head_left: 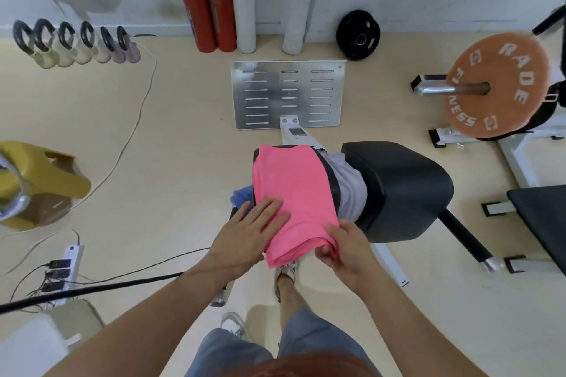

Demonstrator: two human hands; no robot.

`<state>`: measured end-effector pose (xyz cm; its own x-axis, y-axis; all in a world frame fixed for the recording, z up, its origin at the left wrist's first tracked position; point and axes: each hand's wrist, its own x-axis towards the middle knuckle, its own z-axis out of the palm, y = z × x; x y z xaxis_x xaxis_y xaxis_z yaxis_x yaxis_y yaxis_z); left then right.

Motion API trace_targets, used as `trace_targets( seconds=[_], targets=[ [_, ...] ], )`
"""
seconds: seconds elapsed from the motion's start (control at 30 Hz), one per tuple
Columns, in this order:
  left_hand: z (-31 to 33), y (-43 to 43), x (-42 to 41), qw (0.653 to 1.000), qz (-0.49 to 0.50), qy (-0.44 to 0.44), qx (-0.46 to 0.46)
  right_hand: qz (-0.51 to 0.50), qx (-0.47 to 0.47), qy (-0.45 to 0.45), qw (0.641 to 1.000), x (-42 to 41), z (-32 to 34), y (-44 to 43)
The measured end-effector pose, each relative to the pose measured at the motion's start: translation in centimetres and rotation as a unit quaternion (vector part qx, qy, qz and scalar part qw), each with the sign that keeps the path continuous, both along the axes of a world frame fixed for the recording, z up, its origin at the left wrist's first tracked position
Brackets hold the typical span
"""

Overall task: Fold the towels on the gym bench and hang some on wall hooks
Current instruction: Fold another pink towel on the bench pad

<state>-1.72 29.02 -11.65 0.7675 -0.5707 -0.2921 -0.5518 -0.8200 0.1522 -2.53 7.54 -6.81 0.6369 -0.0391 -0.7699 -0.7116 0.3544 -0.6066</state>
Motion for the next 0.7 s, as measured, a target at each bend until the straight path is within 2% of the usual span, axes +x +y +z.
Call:
trace_targets(
  seconds=[0.13, 0.2, 0.27, 0.33, 0.4, 0.5, 0.53, 0.6, 0.7],
  targets=[
    [0.6, -1.1, -0.2, 0.996, 0.065, 0.012, -0.064, -0.044, 0.026, 0.013, 0.999, -0.5, 0.7, -0.4],
    [0.6, -1.4, -0.2, 0.986, 0.100, 0.026, -0.130, -0.007, -0.014, -0.011, 1.000, -0.6, 1.5, -0.8],
    [0.6, -1.6, -0.5, 0.970, 0.127, 0.045, -0.203, 0.100, -0.101, -0.069, 0.987, -0.5, 2.7, -1.3],
    [1.0, -1.5, -0.7, 0.951, 0.160, 0.093, -0.248, 0.252, -0.205, -0.119, 0.938, 0.0, 3.8, -1.8],
    [1.4, -1.2, -0.9, 0.910, 0.223, 0.196, -0.289, 0.390, -0.248, -0.114, 0.879, 0.9, 5.0, -2.5],
    [2.7, -0.7, -0.2, 0.830, 0.283, 0.299, -0.376, 0.535, -0.130, -0.047, 0.834, 2.9, 7.0, -4.0],
    [3.4, -0.6, 0.2, 0.820, 0.289, 0.317, -0.380, 0.567, -0.101, -0.039, 0.816, 3.7, 7.5, -4.5],
    [4.4, -0.5, 1.0, 0.831, 0.278, 0.328, -0.352, 0.609, -0.109, -0.049, 0.784, 5.4, 7.9, -4.9],
    [4.8, -0.6, 2.1, 0.819, 0.329, 0.335, -0.330, 0.589, -0.187, -0.125, 0.776, 7.5, 7.1, -4.1]
  ],
)
